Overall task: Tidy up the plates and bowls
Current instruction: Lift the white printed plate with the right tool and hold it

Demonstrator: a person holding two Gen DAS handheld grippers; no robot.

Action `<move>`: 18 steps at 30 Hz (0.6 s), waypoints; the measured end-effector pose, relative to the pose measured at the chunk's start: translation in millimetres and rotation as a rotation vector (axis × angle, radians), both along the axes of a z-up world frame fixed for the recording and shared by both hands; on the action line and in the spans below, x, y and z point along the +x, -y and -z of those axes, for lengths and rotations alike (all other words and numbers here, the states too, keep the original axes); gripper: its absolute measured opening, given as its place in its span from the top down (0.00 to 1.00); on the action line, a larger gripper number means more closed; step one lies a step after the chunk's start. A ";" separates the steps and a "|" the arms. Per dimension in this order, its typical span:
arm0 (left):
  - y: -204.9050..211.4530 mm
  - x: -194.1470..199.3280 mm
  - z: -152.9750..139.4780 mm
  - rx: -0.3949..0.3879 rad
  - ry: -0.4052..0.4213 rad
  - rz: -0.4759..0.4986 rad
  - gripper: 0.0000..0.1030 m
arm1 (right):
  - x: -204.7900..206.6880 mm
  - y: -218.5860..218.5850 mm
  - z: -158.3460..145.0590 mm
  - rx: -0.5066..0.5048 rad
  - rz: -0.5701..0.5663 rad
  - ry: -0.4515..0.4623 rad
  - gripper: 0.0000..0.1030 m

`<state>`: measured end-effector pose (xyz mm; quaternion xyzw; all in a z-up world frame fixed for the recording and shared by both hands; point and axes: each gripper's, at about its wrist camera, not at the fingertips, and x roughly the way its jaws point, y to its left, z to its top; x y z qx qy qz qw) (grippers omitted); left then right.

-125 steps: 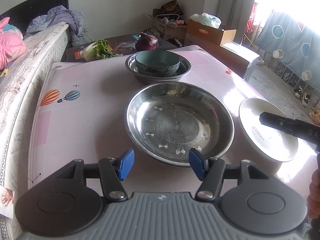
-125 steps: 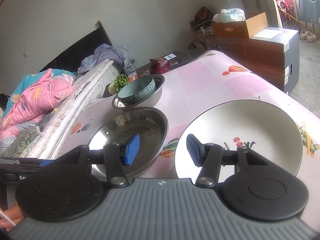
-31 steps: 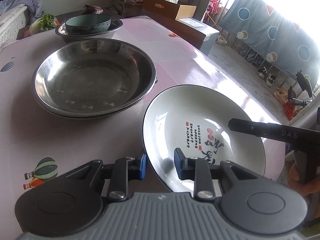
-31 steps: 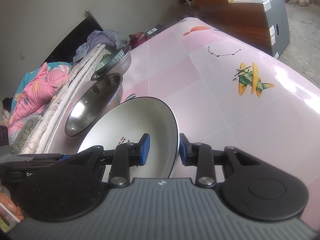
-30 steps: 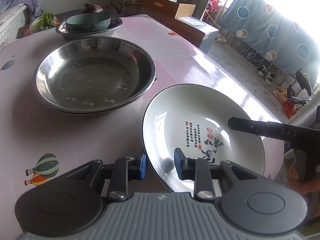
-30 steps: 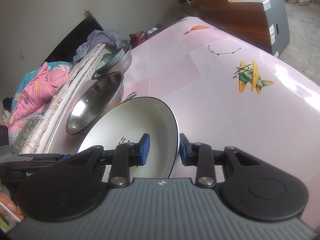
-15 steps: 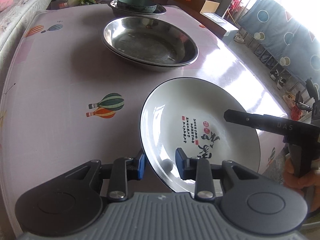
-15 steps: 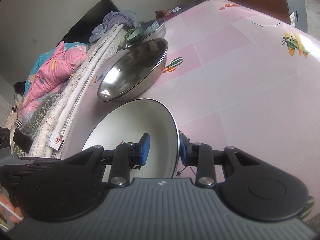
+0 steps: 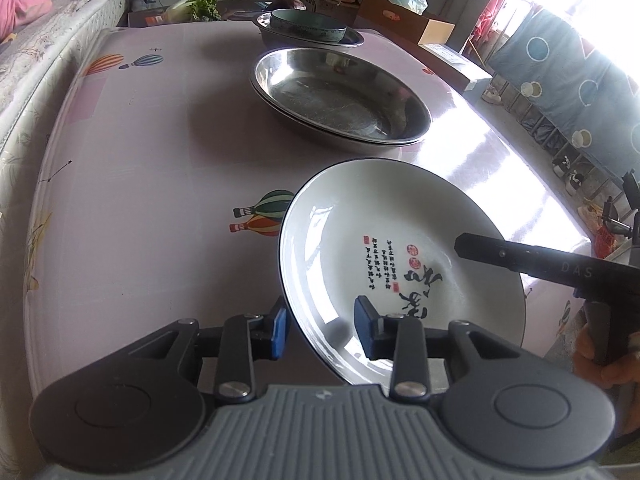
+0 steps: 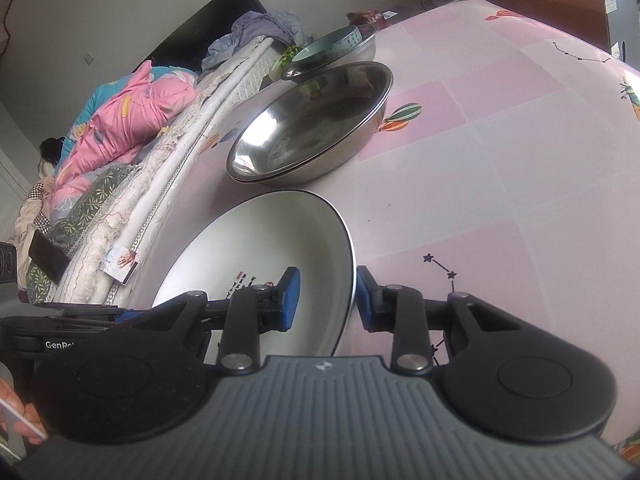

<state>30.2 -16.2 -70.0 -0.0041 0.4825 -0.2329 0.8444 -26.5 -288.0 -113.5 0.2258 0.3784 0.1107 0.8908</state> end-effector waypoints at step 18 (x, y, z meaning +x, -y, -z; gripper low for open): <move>8.9 -10.9 2.0 0.000 0.054 0.042 0.52 | -1.2 -5.0 -1.3 -0.068 0.029 0.040 0.70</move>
